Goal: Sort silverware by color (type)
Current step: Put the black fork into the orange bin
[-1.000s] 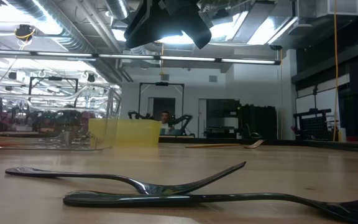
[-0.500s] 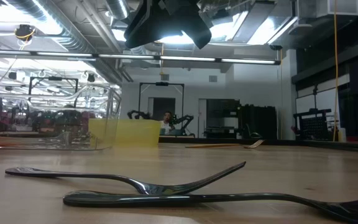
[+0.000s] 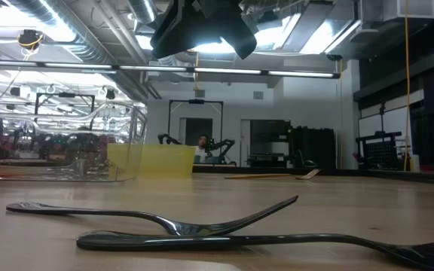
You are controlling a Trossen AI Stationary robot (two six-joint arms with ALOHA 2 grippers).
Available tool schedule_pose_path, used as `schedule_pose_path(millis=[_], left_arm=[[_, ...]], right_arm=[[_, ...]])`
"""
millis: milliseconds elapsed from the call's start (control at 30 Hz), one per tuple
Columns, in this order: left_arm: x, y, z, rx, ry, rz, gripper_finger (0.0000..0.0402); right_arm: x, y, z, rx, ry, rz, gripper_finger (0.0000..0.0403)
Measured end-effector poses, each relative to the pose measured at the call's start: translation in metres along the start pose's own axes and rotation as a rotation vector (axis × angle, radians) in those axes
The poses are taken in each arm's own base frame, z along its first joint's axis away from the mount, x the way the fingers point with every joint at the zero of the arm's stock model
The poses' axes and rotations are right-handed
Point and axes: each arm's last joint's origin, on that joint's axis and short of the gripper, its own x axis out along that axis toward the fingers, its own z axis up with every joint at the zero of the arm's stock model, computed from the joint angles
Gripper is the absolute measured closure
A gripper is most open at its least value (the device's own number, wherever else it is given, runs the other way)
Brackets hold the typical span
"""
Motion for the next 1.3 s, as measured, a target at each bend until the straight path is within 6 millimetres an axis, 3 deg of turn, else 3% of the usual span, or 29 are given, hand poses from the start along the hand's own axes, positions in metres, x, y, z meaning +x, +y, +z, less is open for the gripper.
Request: schedule_pose_path(millis=[167, 333, 500, 800, 1033, 1300], left_arm=[[-0.017, -0.003, 0.004, 0.099, -0.101, -0.241, 0.0333], [-0.030, -0.022, 0.012, 0.248, -0.325, -0.512, 0.0333], [-0.037, -0.045, 0.020, 0.447, -0.496, -0.631, 0.0333], [-0.026, -0.086, 0.040, 0.705, -0.782, -0.592, 0.0334], [0.002, -0.117, 0.046, 0.978, -0.852, -0.491, 0.0334], [0.037, -0.135, 0.056, 1.073, -0.864, -0.361, 0.0334]], right_arm=[[0.000, 0.001, -0.003, -0.022, 0.050, -0.012, 0.0317], [-0.005, 0.002, -0.010, -0.005, 0.114, 0.009, 0.0317], [-0.020, -0.004, -0.019, 0.041, 0.169, 0.052, 0.0317], [-0.045, -0.015, -0.034, 0.110, 0.270, 0.104, 0.0317], [-0.048, -0.015, -0.037, 0.124, 0.293, 0.111, 0.0317], [-0.048, -0.015, -0.037, 0.126, 0.288, 0.120, 0.0317]])
